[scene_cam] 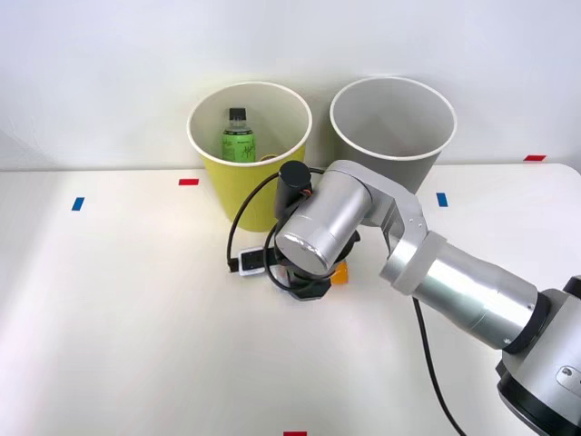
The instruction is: Put cans in the gray bin, plastic bottles in the light green bin
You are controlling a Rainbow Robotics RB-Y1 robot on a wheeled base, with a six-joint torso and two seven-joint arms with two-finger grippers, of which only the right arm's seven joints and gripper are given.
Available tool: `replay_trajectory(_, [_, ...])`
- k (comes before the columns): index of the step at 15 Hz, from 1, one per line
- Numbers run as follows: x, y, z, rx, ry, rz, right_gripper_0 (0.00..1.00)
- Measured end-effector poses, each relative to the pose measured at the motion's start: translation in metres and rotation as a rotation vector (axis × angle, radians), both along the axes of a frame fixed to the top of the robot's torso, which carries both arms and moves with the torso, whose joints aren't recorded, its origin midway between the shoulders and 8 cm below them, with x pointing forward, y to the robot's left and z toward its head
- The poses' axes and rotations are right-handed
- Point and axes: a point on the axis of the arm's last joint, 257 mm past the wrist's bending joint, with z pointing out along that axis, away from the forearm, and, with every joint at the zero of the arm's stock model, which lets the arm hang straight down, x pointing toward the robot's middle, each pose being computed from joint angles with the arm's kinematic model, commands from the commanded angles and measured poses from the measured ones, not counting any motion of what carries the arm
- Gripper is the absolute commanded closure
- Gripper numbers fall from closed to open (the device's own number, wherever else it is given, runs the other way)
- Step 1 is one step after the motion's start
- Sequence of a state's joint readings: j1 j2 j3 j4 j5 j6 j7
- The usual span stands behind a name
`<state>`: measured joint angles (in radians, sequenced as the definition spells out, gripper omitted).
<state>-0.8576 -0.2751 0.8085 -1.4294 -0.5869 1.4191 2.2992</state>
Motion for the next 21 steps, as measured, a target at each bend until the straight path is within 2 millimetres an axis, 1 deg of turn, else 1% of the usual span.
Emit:
replay_trajectory(3, [0.001,-0.002,0.000,0.002,0.001,-0.007,0.93])
replay_trajectory(6, [0.002,-0.004,0.011,0.059,-0.005,-0.024,0.94])
replay_trajectory(9, [-0.009,-0.010,0.033,0.170,-0.040,-0.035,0.96])
replay_trajectory(10, [-0.013,-0.015,0.040,0.209,-0.052,-0.048,0.99])
replay_trajectory(13, [-0.027,-0.037,0.063,0.309,-0.133,-0.103,1.00])
replay_trajectory(15, [-0.041,-0.052,0.079,0.379,-0.179,-0.163,1.00])
replay_trajectory(18, [-0.059,-0.075,0.105,0.494,-0.260,-0.295,1.00])
replay_trajectory(19, [-0.060,-0.081,0.114,0.533,-0.287,-0.339,1.00])
replay_trajectory(21, [-0.056,-0.081,0.128,0.636,-0.324,-0.380,1.00])
